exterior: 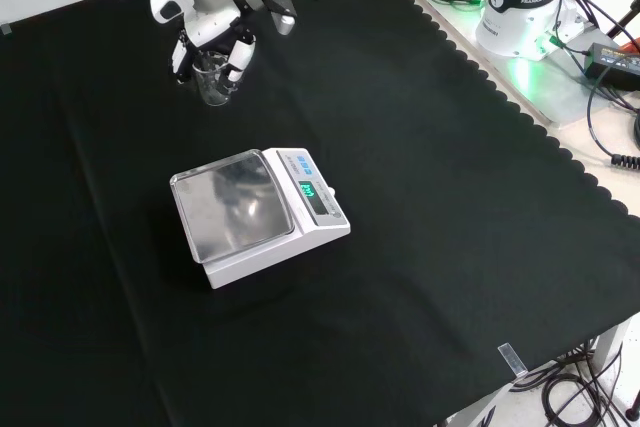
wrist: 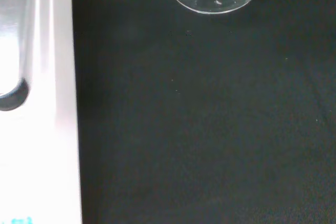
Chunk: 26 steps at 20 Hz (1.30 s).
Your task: Put the beaker on the electronic balance.
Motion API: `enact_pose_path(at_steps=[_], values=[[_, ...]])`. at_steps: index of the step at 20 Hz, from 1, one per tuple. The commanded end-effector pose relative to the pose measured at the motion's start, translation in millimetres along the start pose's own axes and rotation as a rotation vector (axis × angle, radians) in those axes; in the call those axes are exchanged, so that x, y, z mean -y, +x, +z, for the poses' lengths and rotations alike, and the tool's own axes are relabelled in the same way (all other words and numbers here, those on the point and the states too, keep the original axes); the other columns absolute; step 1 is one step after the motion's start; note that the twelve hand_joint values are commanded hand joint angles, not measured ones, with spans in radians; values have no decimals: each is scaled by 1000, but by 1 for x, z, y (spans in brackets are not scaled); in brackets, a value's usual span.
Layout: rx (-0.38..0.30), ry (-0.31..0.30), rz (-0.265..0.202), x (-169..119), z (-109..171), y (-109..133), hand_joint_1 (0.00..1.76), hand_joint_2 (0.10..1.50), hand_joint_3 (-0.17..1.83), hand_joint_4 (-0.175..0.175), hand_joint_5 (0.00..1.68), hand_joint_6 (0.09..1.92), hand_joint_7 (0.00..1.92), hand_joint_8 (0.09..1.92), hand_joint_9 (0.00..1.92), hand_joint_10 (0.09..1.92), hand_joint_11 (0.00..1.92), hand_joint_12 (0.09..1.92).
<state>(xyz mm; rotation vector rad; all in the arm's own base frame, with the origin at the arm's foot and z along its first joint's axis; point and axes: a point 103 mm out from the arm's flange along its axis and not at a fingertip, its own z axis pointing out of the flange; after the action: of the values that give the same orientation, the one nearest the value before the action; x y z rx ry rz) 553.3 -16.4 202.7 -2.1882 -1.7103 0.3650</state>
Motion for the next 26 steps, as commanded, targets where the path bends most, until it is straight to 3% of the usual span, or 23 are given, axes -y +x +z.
enact_pose_path(at_steps=[1, 9, 19, 26], values=[[20, 6, -4, 7, -2, 8, 1224, 1186, -175, -175, 524, 892, 854, 1061, 1136, 785, 1324, 978], [34, -6, -15, 14, -14, 18, 1217, 1186, -175, -175, 500, 889, 844, 1062, 1130, 790, 1324, 983], [-23, -6, -90, -1, -10, 52, 1203, 1189, -175, -175, 468, 881, 831, 1058, 1128, 788, 1326, 983], [0, 10, -140, -14, -2, 89, 1197, 1190, -175, -175, 442, 873, 829, 1055, 1129, 780, 1323, 979]])
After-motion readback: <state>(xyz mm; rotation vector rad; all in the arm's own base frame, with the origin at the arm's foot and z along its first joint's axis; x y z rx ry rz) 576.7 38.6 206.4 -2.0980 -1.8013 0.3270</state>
